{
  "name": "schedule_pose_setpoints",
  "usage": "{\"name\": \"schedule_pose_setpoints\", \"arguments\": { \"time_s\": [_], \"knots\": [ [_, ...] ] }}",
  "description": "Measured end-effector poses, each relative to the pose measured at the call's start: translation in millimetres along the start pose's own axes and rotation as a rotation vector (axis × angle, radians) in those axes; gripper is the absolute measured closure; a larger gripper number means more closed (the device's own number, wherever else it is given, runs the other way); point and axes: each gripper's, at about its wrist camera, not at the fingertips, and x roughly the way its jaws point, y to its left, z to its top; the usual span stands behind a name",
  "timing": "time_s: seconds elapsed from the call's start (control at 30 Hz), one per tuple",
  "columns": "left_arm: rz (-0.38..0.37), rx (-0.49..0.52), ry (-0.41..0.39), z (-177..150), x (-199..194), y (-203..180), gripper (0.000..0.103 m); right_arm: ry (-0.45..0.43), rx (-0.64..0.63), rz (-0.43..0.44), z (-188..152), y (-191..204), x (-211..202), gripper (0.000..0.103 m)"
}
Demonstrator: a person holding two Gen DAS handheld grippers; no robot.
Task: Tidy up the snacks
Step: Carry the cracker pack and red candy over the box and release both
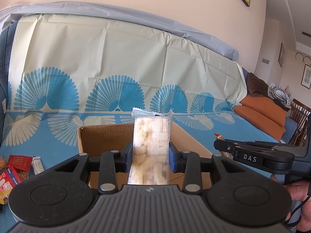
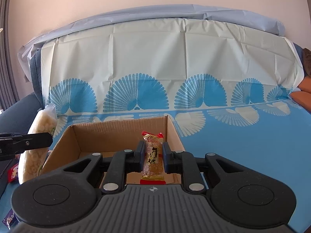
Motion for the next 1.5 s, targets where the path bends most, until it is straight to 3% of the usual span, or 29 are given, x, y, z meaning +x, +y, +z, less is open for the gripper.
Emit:
{"name": "schedule_pose_setpoints", "arguments": {
  "time_s": [1.5],
  "knots": [
    [-0.045, 0.040, -0.004, -5.2, 24.4, -26.3, 0.063, -0.003, -0.032, -0.026, -4.3, -5.0, -2.3, 0.084]
  ]
}}
